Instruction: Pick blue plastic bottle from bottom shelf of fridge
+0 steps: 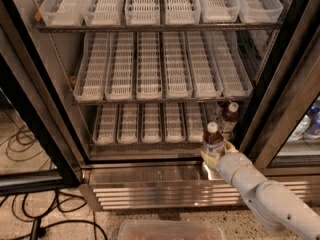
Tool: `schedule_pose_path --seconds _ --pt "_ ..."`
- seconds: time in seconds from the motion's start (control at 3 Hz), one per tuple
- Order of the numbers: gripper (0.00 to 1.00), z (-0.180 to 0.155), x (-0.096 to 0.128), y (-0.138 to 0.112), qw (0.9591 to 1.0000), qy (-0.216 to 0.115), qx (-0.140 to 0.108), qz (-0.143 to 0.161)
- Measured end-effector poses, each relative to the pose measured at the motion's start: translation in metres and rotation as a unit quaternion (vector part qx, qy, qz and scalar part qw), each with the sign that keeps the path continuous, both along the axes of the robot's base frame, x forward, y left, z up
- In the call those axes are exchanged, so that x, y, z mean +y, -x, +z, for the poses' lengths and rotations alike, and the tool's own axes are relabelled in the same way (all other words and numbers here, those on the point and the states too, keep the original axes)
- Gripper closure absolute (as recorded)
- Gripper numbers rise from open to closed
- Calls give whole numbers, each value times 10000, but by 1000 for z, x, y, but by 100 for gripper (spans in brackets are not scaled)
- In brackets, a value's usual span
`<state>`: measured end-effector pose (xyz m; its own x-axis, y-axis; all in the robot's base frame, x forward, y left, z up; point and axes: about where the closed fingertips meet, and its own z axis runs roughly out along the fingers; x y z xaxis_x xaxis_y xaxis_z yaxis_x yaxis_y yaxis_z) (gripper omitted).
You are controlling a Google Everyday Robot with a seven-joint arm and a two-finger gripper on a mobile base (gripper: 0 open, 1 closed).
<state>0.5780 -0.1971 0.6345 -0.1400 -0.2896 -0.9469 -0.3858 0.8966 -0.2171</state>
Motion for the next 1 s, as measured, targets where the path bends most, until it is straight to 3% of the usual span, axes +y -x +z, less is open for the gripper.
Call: schedule_pose_path --seconds 1.0 --pt "100 -21 -8 17 9998 -4 182 -7"
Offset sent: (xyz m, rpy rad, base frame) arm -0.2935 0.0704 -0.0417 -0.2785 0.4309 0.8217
